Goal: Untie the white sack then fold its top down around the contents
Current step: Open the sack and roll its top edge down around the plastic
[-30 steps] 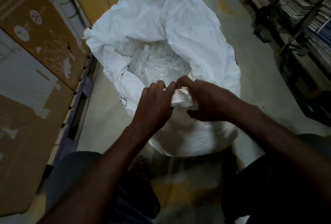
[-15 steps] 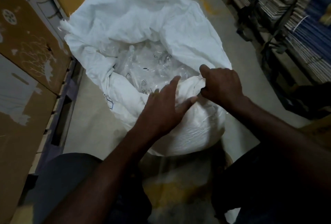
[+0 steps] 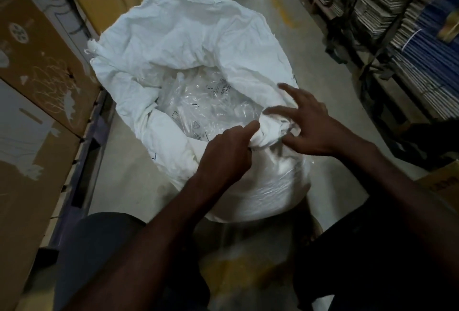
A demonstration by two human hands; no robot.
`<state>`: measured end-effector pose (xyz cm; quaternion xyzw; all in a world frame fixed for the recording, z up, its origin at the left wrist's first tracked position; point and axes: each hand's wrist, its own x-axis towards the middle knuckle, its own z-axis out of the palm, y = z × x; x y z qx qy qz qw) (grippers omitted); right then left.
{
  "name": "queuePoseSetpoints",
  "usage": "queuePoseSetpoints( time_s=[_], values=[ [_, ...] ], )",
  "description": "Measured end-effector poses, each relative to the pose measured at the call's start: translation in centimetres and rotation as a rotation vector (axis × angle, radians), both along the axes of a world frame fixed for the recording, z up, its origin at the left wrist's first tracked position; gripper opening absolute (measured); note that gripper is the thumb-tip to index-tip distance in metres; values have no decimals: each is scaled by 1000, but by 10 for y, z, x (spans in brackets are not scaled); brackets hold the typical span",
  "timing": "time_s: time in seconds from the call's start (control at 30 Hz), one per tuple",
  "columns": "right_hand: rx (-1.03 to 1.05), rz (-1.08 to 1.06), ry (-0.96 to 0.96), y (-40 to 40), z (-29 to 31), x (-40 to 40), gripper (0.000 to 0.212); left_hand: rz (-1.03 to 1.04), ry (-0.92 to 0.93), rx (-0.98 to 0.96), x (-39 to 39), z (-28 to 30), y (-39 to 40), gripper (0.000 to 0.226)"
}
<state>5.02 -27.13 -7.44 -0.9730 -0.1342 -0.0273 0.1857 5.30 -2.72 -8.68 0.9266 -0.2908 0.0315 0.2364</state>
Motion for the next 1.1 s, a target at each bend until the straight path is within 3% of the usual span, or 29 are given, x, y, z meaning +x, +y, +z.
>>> queuePoseSetpoints(
  time_s=[0.07,0.13,0.27,0.37,0.47,0.63,0.77,0.9,1.1],
  values=[
    [-346,81,-134,2,-3,10,81,-53,8,2,-3,0,6,39],
    [-475,126,-243,5,-5,23,74,-97,5,28,-4,2,17,40],
    [-540,168,-470,-2,-12,42,14,-96,-144,52,4,11,43,45],
    [-597,133,-520,-18,8,40,26,-11,-310,32,32,18,47,38],
    [-657,3,-418,-16,19,21,31,35,-402,-12,56,23,34,28],
    [-533,-250,-278,27,21,-41,40,28,-472,-77,79,31,20,19],
    [-462,-313,-192,63,21,-63,40,41,-486,-111,86,32,30,21],
    [-427,-255,-217,87,12,-55,52,34,-302,-144,88,31,68,58],
    [-340,-30,-514,77,13,-6,52,-9,-76,90,63,14,111,100]
  ],
)
